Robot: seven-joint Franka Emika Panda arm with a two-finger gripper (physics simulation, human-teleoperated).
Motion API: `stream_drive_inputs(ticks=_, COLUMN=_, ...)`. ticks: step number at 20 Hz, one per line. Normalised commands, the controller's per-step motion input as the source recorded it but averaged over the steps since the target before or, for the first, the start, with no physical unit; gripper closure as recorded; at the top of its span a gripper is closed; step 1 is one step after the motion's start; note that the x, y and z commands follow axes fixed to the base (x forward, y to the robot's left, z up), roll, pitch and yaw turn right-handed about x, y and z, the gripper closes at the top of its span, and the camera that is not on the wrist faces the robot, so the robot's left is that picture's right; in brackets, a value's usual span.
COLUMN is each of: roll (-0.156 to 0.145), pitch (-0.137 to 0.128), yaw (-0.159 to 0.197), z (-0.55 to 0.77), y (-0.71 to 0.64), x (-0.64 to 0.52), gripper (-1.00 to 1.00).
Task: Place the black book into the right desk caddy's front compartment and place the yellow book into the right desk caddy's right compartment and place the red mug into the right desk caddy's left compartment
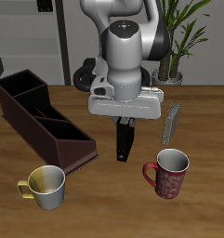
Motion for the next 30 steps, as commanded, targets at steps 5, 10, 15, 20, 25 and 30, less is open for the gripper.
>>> stream_drive_inputs(ticks=5, roll=0.025, pitch=-0.027, yaw=0.082, z=0.50, y=-0.01, x=-0.44, gripper=1.00)
stream_drive_inputs(ticks=10, roll=0.021, pitch=-0.035, yaw=0.143, z=0.33, y=0.01, x=-0.50, gripper=1.00)
stream_drive_inputs(ticks=15, roll=0.043, pitch=0.028, yaw=0.169, z=0.16, y=-0.06, x=-0.42, gripper=1.00)
stream_drive_inputs(ticks=20, roll=0.009, pitch=-0.028, yaw=0.137, z=0.27, y=-0.26, x=-0.31, gripper=1.00)
stream_drive_inputs(ticks=25, roll=-0.045, pitch=-0.006, yaw=0.083, z=0.22, y=-0.32, x=-0.27, gripper=1.00)
stream_drive_inputs(ticks=30, roll=-0.020, pitch=-0.009, yaw=0.091, z=0.14, y=-0.15, x=-0.18, gripper=1.00)
